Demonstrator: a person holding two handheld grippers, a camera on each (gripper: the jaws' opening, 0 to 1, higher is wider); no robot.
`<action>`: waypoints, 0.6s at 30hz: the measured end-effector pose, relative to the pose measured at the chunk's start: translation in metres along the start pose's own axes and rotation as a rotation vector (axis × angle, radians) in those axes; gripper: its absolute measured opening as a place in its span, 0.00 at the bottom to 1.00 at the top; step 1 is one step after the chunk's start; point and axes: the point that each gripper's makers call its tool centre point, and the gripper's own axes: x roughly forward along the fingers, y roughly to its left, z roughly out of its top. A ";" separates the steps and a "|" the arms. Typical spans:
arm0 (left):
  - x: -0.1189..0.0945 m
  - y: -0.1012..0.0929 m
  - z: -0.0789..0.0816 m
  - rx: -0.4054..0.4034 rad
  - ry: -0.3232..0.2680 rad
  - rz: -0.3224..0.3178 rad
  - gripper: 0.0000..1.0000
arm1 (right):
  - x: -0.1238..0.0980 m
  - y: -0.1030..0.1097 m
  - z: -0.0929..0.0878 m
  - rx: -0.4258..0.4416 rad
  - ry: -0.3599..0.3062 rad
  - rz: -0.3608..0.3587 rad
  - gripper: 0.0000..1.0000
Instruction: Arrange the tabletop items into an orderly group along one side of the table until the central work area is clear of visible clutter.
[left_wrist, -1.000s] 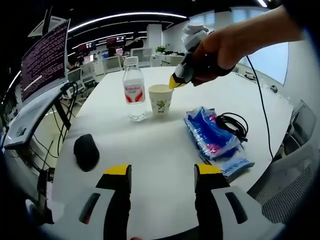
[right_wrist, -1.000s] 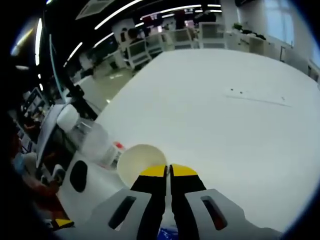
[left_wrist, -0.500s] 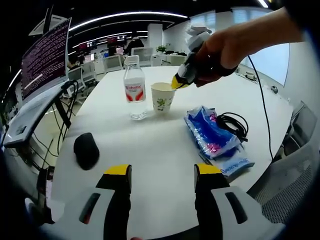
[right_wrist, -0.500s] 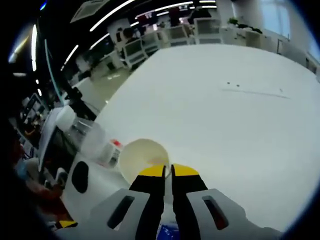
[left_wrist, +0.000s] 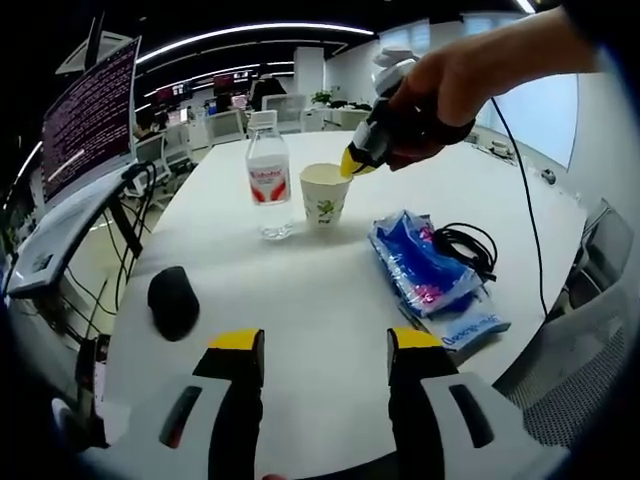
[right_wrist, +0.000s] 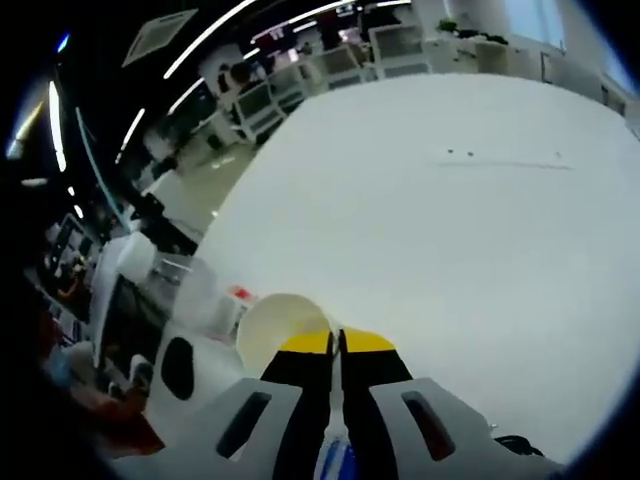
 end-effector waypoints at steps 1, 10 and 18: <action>0.000 0.000 0.000 0.000 0.000 -0.001 0.49 | 0.000 0.000 -0.001 0.007 0.002 -0.001 0.00; -0.001 0.001 0.000 -0.008 -0.002 0.002 0.49 | -0.005 -0.001 -0.002 0.017 0.002 -0.011 0.06; 0.000 -0.001 0.001 0.002 -0.002 -0.002 0.49 | -0.014 -0.006 0.002 0.011 -0.017 0.007 0.11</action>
